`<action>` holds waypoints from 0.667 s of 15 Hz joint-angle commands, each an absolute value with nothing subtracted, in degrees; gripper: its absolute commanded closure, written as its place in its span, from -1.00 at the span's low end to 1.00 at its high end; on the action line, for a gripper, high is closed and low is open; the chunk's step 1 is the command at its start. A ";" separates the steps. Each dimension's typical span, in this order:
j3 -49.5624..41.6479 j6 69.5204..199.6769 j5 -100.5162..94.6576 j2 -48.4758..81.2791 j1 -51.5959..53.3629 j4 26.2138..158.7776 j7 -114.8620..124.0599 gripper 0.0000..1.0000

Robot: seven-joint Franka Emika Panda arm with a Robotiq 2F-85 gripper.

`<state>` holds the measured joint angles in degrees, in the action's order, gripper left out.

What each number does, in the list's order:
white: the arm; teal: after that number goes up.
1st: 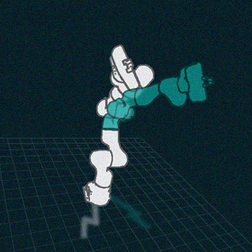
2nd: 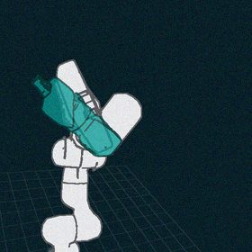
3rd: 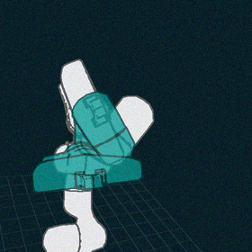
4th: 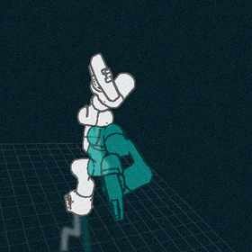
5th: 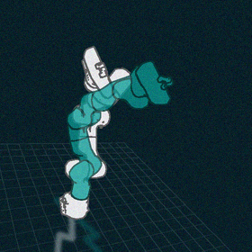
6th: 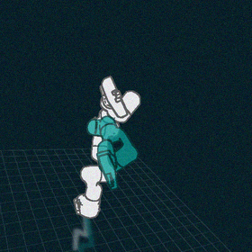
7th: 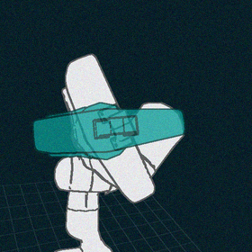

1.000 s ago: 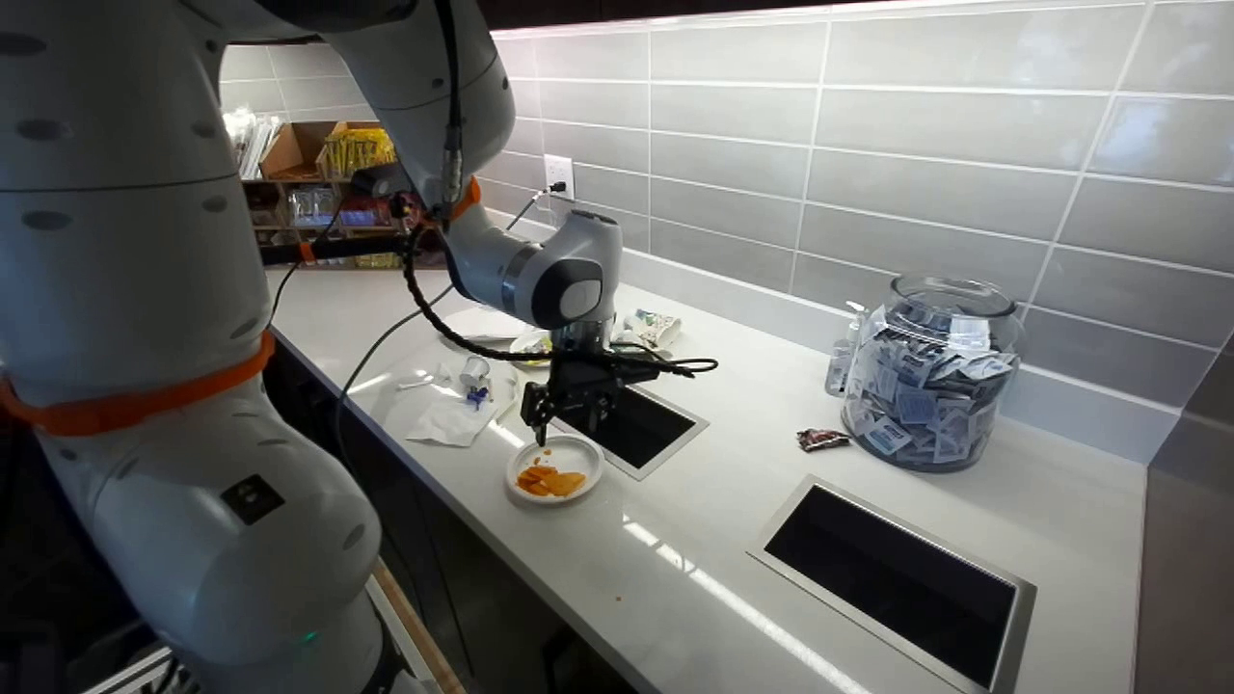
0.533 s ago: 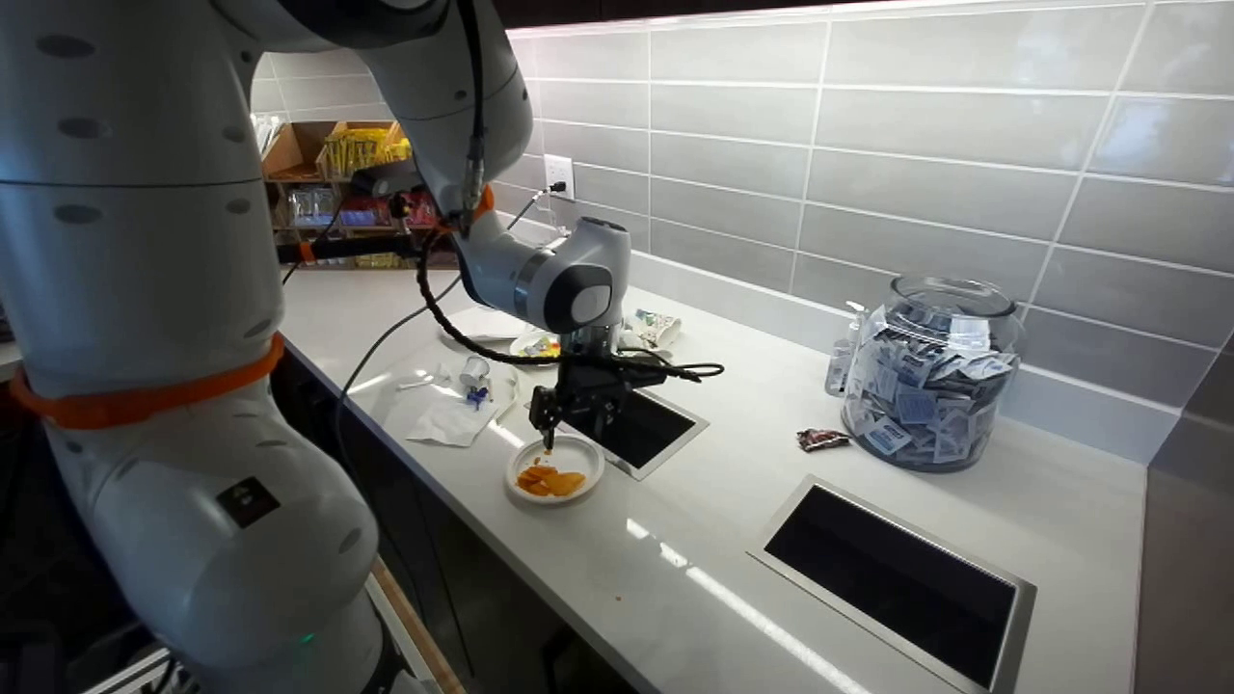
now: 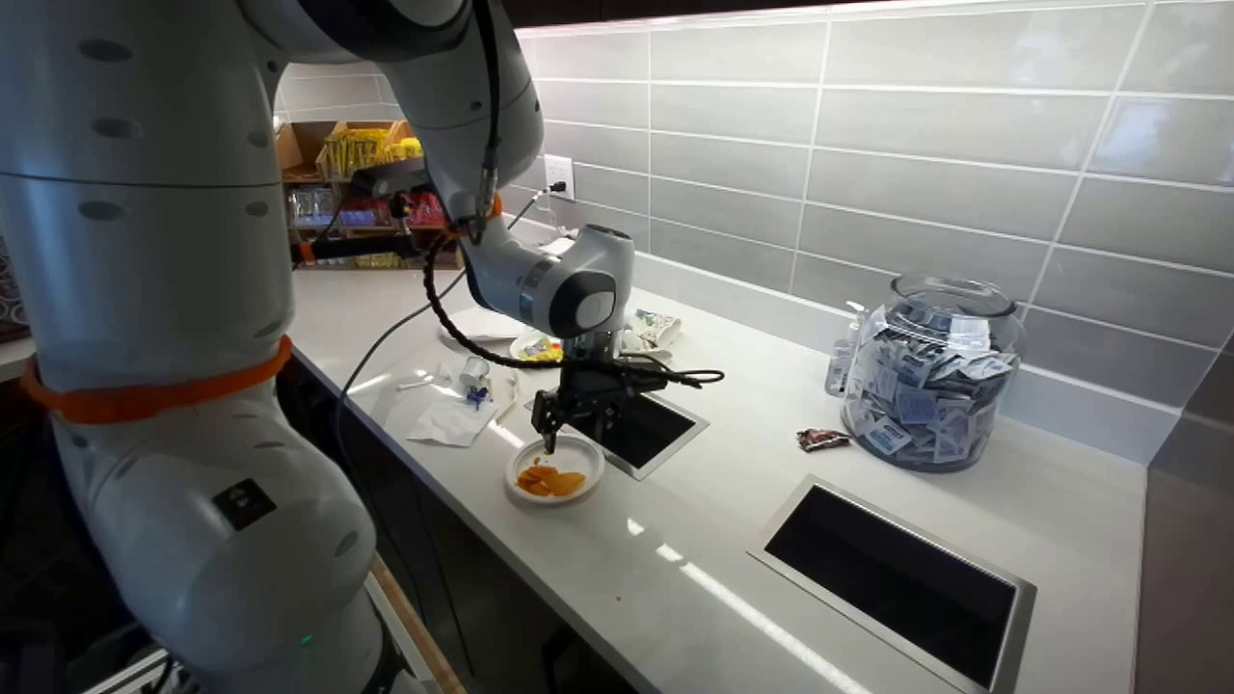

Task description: Pour the snacks from the white plate into the left trash chute.

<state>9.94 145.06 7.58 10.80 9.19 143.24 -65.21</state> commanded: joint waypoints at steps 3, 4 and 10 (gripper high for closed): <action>11.32 145.61 6.24 12.58 7.84 142.08 -64.04 -0.88; 11.35 145.60 6.22 12.65 7.79 142.01 -64.05 -0.90; 11.57 145.54 6.16 12.76 7.39 141.90 -64.09 -0.86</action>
<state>10.66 145.06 7.46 11.78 8.47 142.40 -65.21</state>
